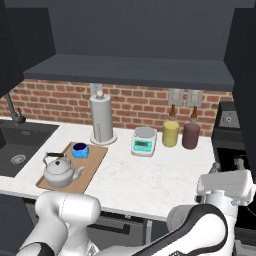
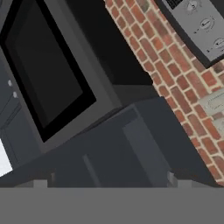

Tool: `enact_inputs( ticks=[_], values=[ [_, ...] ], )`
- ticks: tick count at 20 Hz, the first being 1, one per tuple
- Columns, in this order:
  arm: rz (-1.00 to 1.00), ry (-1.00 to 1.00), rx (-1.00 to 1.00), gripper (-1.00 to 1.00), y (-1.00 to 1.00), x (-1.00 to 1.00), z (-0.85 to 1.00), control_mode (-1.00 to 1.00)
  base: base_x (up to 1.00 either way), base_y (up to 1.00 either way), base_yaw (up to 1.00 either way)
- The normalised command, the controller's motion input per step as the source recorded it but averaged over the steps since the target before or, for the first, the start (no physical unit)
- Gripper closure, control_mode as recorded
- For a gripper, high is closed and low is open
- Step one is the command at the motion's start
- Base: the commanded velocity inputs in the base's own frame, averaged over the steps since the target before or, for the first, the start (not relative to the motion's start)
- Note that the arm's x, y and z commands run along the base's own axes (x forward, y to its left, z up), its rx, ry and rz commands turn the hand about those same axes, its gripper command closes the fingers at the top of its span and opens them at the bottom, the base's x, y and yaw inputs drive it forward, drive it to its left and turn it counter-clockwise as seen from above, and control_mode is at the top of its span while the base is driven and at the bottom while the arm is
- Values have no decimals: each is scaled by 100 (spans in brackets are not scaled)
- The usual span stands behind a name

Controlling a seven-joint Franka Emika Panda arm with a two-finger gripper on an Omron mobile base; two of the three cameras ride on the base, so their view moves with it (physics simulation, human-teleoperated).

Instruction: Pick the kettle from the counter and place it on the tray. Then pick the mug from the cabinet and place it on the tray. Then close the cabinet doors.

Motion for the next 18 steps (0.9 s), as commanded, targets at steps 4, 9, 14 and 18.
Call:
enact_inputs(
  ticks=[4, 9, 14, 18],
  values=[
    [0, 7, 6, -100, -25, 0, 8, -100, 0, 0, 0],
    [0, 4, 4, -100, -23, 0, 2, -100, 0, 0, 0],
    [0, 0, 1, -100, -24, 0, 20, -100, 0, 0, 0],
    [0, 0, 0, -100, -10, -12, 37, -100, 0, 0, 0]
  ],
)
